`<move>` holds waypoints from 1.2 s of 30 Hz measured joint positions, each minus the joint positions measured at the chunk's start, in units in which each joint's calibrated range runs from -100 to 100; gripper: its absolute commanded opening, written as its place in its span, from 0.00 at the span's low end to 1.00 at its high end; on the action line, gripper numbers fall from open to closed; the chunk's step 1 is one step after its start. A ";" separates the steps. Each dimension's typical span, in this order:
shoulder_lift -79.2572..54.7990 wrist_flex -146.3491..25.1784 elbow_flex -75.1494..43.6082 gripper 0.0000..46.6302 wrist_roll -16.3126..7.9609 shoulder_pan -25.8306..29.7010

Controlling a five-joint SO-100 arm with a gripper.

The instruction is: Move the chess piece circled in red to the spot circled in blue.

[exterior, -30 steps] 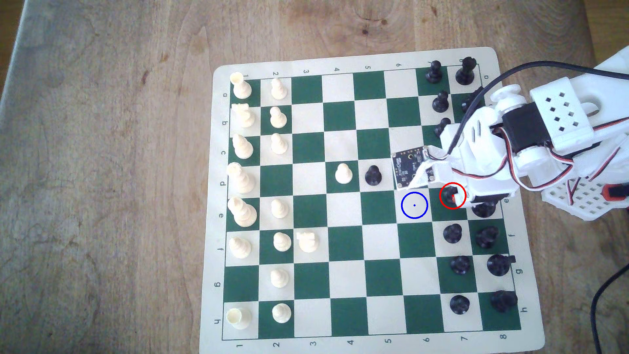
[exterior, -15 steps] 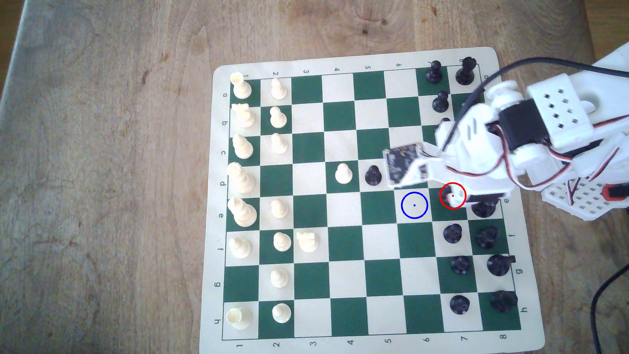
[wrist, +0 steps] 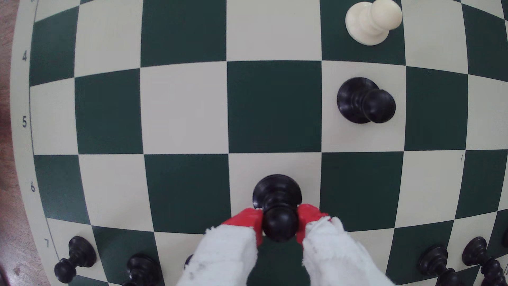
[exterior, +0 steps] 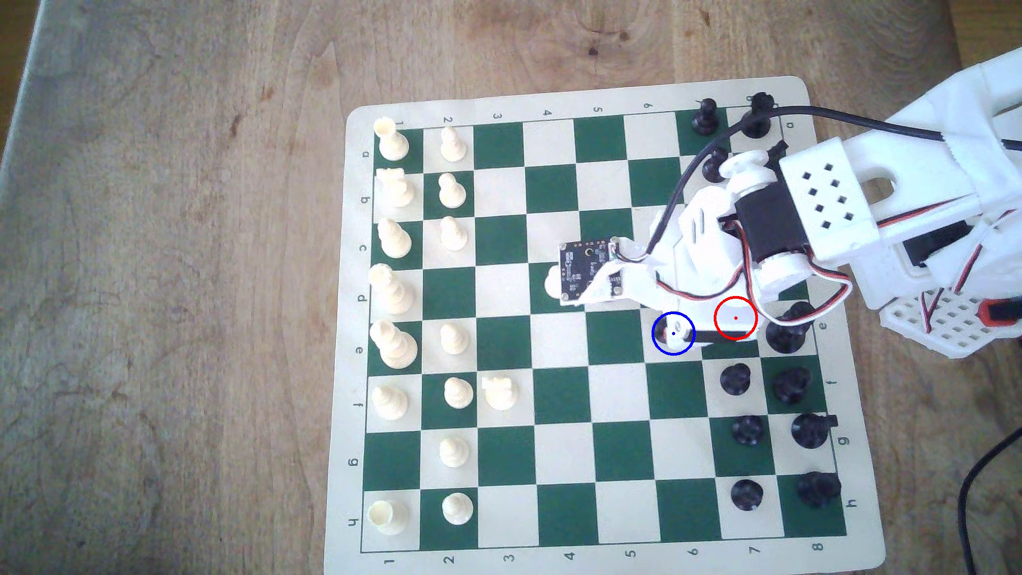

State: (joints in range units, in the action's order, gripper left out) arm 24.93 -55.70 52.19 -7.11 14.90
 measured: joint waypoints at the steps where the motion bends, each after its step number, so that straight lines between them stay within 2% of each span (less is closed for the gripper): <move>1: -0.42 0.16 0.00 0.00 0.00 0.15; 21: -3.10 0.88 0.00 0.01 0.00 -0.44; 22: -3.10 0.88 0.00 0.03 0.00 -0.44; 27: -3.44 0.88 -0.09 0.33 0.05 -0.44; 29: -3.44 0.88 -0.09 0.40 0.05 -0.44; 33: -3.44 0.80 -0.09 0.48 0.05 -0.44; 36: -1.51 -1.59 -0.09 0.49 0.05 -0.52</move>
State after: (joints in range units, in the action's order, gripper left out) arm 23.42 -57.29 52.10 -7.06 14.38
